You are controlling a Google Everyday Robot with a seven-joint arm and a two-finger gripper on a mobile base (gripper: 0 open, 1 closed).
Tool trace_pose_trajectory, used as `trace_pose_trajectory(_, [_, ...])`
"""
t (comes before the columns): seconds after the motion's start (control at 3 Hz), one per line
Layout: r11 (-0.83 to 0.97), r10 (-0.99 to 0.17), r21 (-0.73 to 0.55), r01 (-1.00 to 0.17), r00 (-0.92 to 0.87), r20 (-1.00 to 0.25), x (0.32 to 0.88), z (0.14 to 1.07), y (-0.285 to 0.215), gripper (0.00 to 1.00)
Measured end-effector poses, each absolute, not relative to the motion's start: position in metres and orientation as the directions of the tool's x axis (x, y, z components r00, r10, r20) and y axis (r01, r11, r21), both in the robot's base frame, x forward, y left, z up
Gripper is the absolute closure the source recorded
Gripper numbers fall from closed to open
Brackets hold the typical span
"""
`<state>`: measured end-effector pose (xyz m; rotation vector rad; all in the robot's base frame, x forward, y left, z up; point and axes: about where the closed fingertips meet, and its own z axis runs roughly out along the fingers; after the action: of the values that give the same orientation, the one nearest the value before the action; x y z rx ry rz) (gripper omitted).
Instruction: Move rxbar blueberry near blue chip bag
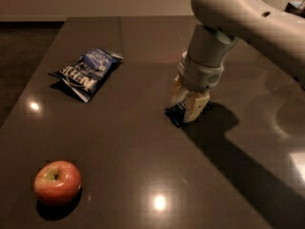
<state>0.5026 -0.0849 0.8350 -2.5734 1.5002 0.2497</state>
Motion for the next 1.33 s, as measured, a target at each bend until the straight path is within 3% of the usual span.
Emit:
trace_pose_trajectory(0.67, [-0.47, -0.818, -0.156, -0.869, 0.495, -0.292, 0.506, 0.904, -0.022, 1.0])
trace_pose_trajectory(1.33, [-0.477, -0.797, -0.217, -0.852, 0.523, -0.301, 0.494, 0.905, 0.085, 1.0])
